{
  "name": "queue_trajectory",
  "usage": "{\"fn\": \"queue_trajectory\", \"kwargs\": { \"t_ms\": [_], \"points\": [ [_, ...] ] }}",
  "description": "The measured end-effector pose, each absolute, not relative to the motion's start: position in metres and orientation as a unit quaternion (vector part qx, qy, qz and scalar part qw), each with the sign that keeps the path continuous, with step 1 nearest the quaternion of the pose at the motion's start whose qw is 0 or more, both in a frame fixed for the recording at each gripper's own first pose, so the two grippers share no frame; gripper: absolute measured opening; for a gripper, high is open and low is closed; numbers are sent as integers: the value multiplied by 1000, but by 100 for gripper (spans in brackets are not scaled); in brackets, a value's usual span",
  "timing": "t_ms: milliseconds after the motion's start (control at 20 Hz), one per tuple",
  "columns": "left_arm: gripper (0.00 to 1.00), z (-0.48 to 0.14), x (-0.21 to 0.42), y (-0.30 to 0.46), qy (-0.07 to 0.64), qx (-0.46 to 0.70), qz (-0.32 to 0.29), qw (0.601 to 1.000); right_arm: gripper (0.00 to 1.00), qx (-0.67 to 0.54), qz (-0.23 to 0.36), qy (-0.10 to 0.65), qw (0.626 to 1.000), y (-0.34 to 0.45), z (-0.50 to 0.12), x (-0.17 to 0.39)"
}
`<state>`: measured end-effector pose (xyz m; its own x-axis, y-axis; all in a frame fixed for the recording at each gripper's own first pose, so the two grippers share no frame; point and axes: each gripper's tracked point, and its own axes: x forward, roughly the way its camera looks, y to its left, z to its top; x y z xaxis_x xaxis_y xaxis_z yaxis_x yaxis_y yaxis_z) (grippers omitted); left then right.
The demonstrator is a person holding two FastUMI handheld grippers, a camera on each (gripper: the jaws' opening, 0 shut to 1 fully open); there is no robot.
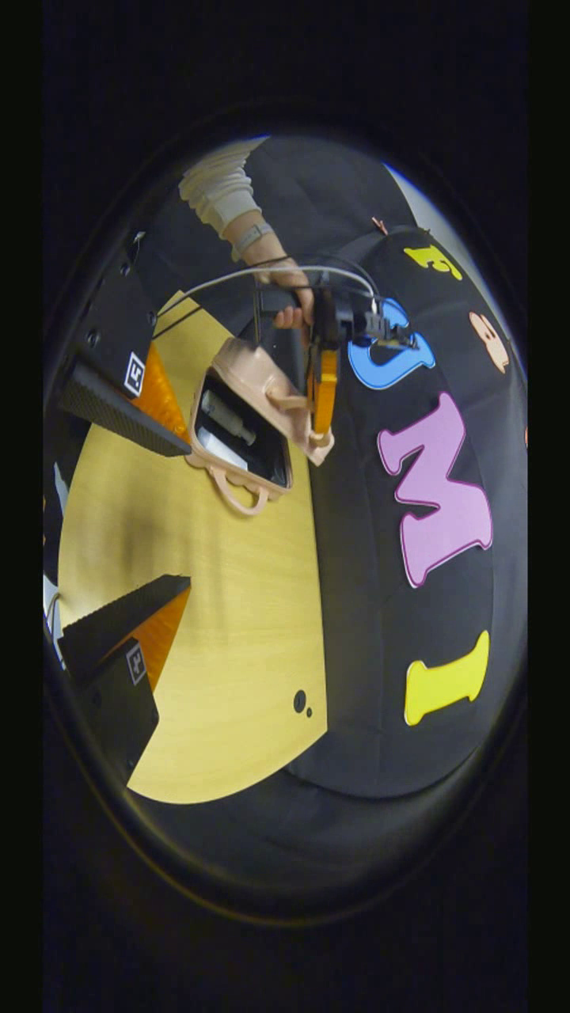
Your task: First open the suitcase, pack the skin care products into it, and then close the suitcase.
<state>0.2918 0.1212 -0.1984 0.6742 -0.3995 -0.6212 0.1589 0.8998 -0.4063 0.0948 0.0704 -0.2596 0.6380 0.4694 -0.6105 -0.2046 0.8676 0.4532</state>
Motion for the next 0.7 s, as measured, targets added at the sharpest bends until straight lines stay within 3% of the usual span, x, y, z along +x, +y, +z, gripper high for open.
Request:
{"fn": "queue_trajectory", "kwargs": {
  "t_ms": [250,450,500,550,600,650,700],
  "points": [
    [6,-296,299,67,443,-90,-123,883,96,160,194,374,893,34,-262,92],
    [9,-325,290,50,481,-115,-106,863,96,146,207,373,892,12,-271,92],
    [12,-330,283,51,493,-100,-92,860,96,139,210,374,893,7,-274,91],
    [23,-328,281,56,485,-77,-84,867,96,130,213,373,894,4,-275,92],
    [20,-322,282,55,465,-58,-83,879,96,122,215,368,896,0,-276,92],
    [45,-305,281,54,442,-36,-83,893,96,111,213,363,900,-3,-276,93],
    [50,-287,280,53,417,-15,-88,904,96,102,209,356,905,-6,-275,93]
  ]
}}
